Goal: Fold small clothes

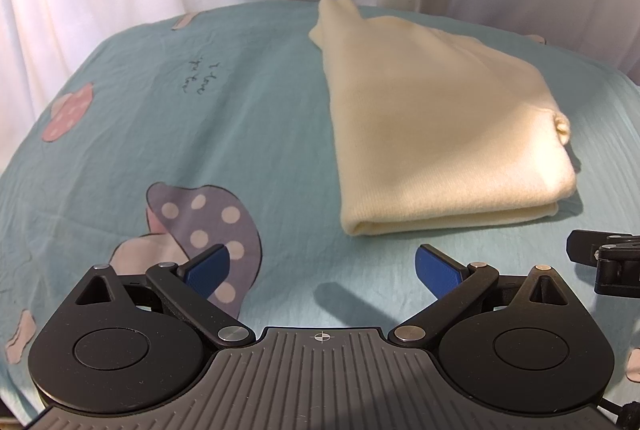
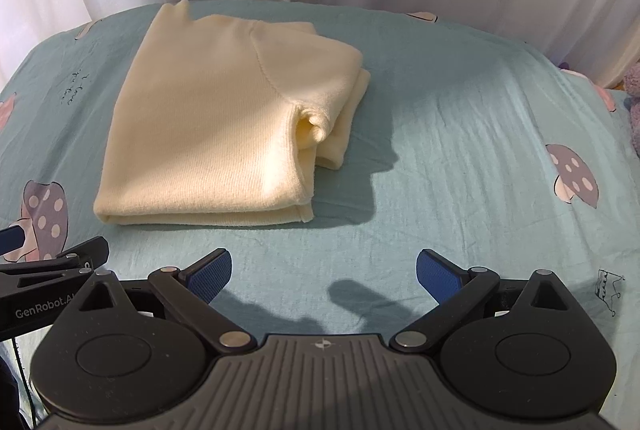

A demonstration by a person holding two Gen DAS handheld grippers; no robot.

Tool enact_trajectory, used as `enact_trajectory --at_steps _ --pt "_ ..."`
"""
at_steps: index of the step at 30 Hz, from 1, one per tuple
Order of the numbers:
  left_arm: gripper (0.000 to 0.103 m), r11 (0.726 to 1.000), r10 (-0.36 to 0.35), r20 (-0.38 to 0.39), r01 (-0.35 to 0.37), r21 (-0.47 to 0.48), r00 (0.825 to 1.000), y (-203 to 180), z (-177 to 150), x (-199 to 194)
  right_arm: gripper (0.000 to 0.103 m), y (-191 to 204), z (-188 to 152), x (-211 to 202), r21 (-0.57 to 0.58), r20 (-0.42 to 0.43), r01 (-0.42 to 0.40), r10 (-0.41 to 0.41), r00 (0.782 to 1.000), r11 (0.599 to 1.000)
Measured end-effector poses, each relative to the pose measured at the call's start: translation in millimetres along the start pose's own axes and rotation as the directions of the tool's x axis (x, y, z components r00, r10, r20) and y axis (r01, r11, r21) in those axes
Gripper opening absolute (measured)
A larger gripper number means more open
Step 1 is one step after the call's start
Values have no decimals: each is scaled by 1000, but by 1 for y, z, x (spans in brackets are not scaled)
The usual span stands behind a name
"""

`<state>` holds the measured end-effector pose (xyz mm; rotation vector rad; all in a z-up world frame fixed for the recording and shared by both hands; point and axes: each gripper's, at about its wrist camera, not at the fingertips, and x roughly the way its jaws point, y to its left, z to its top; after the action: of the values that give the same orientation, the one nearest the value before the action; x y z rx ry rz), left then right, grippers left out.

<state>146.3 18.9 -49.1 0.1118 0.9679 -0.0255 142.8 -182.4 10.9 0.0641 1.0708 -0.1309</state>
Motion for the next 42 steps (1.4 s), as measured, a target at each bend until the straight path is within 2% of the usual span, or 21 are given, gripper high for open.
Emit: enact_trajectory --at_steps 42 --pt "102 1000 -15 -7 15 -4 1000 1 -1 2 99 -1 4 -2 -23 0 11 -11 1000 1000"
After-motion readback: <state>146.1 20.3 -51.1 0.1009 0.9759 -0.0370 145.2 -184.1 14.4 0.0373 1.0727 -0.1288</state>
